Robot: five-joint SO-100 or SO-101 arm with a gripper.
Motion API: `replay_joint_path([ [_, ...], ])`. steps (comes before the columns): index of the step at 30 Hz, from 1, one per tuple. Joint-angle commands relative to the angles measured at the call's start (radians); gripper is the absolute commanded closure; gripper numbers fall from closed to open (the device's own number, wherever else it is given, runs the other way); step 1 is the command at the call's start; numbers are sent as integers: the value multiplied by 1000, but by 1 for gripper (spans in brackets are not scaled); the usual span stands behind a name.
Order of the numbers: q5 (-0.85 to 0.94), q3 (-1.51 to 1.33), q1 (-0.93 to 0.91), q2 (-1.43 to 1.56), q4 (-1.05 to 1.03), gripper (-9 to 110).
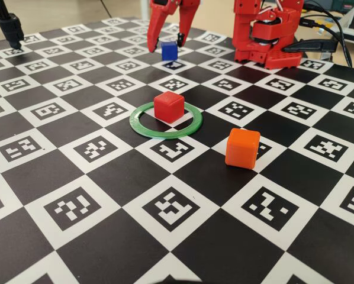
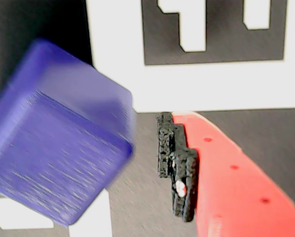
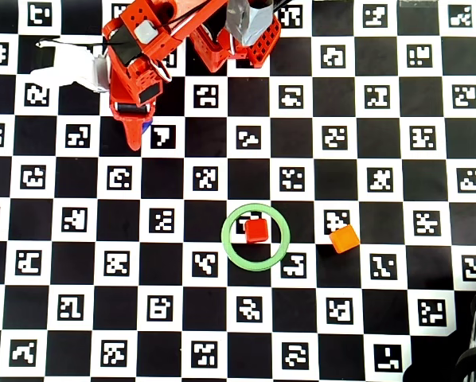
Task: Grab the red cube then put it in the green circle then put the blue cube on top and finally the orange cube on top
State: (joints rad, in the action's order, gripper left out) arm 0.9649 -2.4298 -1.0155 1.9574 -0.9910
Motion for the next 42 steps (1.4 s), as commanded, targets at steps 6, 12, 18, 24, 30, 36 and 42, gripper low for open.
replay_joint_path([
  [6, -6, 0, -8, -3, 18, 60],
  [12, -6, -11, -5, -8, 28, 60],
  [18, -12, -12, -5, -12, 29, 60],
  [24, -25, -14, -3, -12, 29, 60],
  [30, -51, -15, -3, -11, 20, 60],
  [36, -127, -15, -3, -8, 18, 60],
  [42, -230, -15, 0, -6, 15, 60],
])
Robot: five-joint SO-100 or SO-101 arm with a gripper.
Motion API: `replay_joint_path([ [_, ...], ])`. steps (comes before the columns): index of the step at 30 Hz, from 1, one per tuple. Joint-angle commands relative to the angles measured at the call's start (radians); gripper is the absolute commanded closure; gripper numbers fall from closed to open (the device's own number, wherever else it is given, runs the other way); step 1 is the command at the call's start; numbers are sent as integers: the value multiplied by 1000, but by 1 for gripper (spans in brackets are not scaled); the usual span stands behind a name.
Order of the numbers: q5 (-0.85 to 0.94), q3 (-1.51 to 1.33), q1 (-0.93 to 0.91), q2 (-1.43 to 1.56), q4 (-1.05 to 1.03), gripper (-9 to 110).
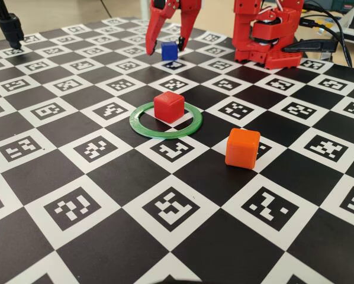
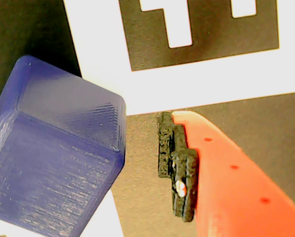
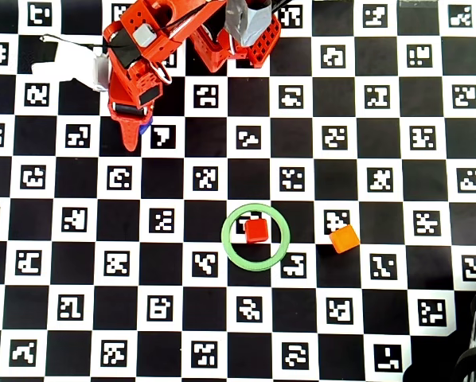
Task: Grab the red cube then put it in the green circle then put the blue cube on top and finally the orange cube on top
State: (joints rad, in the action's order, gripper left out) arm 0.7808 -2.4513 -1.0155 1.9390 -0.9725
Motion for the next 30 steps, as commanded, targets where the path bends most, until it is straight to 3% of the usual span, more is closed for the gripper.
replay_joint_path([
  [1, -58, 6, 3, 12, -8, 60],
  [11, -330, 8, 46, 14, -18, 60],
  [23, -503, 0, 84, 12, -28, 60],
  [30, -508, -3, 80, 11, -6, 60],
])
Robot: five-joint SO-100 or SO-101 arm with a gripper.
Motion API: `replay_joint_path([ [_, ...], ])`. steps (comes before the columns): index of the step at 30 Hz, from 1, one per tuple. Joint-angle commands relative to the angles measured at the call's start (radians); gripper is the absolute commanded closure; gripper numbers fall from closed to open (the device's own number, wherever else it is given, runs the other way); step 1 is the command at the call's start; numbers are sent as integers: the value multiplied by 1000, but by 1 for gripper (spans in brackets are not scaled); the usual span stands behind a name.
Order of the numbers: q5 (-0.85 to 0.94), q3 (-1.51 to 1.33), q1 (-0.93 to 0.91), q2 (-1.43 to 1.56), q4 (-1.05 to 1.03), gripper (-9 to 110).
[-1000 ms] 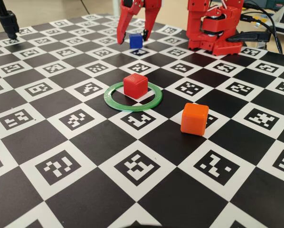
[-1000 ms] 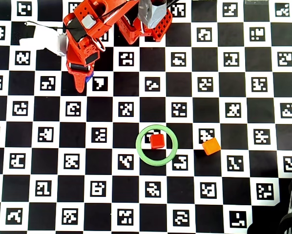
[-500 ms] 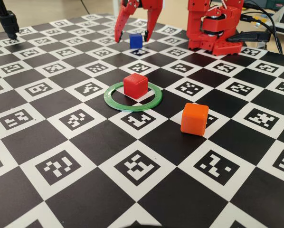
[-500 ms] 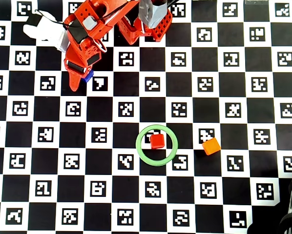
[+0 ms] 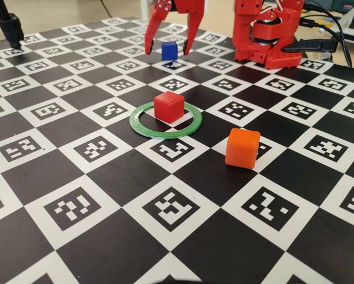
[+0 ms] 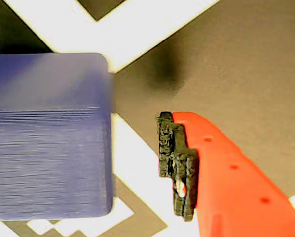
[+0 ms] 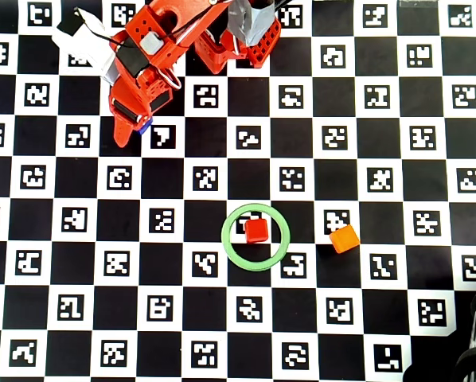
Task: Grab the red cube then put it in the green circle then put the blue cube on top and finally the orange cube on top
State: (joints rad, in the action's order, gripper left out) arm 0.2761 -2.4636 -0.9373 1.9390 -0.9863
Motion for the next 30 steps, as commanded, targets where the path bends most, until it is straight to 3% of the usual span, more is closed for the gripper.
replay_joint_path([
  [1, -3, 8, 2, 9, 9, 60],
  [13, -5, 5, -2, 6, 15, 62],
  [15, -6, 6, -8, 8, 15, 68],
  [18, -40, 8, -26, 11, 20, 98],
  [30, -18, -6, -9, 25, 26, 106],
])
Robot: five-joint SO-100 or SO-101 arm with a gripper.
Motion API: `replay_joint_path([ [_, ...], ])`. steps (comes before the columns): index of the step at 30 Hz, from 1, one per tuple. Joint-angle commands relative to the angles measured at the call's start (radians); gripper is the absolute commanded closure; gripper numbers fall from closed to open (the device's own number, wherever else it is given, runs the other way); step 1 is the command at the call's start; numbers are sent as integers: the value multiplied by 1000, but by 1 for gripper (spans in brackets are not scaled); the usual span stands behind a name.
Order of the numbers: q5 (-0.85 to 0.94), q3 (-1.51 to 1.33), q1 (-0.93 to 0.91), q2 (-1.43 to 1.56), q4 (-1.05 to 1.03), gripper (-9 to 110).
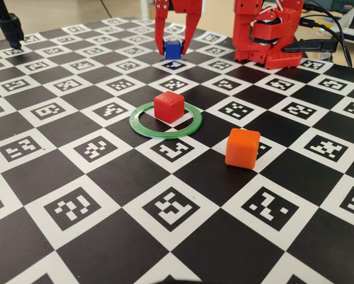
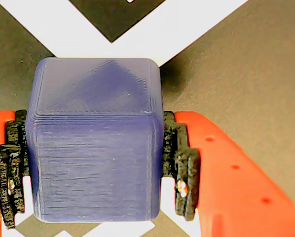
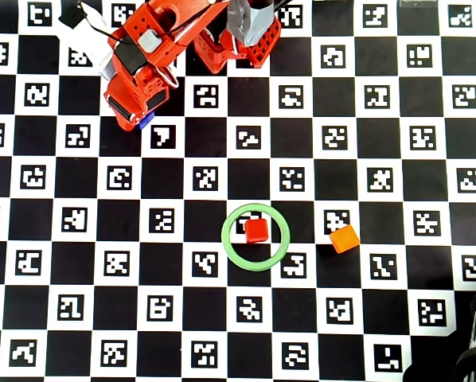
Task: Grab the red cube then put it in the green circle then put the blue cube on top and finally the orange cube on top
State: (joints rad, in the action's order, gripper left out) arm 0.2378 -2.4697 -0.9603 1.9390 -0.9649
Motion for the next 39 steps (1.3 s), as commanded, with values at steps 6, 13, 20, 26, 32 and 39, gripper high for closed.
replay_joint_path([
  [6, 15, 15, 23, 32, -17, 106],
  [13, 25, 167, 44, 37, -173, 105],
  [20, 25, 416, 74, 32, -354, 105],
  [26, 15, 640, 129, 12, -525, 105],
  [32, 28, 836, 196, -51, -673, 105],
  [39, 20, 1002, 327, -109, -795, 105],
])
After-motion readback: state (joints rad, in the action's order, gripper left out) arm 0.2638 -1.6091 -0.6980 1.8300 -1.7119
